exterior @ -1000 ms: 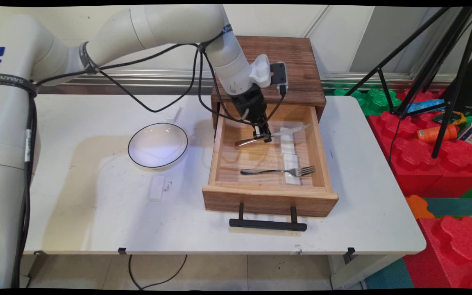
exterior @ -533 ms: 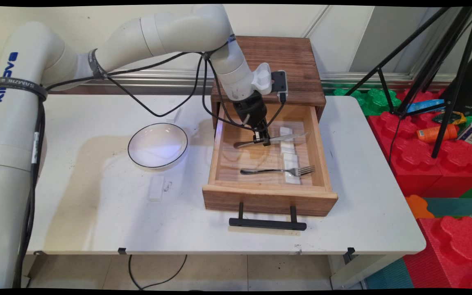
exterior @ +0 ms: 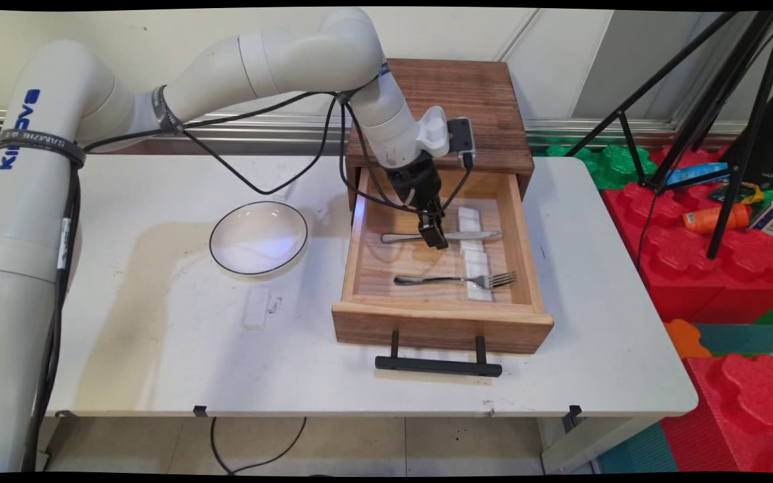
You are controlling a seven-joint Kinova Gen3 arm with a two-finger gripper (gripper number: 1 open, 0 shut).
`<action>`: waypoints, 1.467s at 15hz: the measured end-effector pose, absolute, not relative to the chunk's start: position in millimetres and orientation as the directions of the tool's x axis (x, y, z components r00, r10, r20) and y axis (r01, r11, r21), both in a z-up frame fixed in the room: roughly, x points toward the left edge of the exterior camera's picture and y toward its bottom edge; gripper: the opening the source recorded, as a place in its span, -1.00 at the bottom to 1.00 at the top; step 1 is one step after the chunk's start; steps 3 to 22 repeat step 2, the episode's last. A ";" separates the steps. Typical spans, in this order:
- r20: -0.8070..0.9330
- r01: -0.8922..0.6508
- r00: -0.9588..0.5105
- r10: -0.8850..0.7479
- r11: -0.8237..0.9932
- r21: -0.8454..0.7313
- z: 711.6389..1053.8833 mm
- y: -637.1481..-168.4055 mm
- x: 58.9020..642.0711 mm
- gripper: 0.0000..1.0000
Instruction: Place the picked object into the drawer
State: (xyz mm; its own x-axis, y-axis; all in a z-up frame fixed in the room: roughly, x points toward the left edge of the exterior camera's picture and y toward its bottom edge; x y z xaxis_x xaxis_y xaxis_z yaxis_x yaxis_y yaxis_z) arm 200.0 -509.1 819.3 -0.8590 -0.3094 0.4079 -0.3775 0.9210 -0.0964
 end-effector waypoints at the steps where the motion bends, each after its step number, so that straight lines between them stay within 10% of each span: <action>1: 0.412 -0.382 -0.856 -0.312 0.919 -0.097 820.2 -509.5 200.3 1.00; 22: 0.417 -0.388 -0.852 -0.315 0.917 -0.099 821.5 -509.3 201.2 1.00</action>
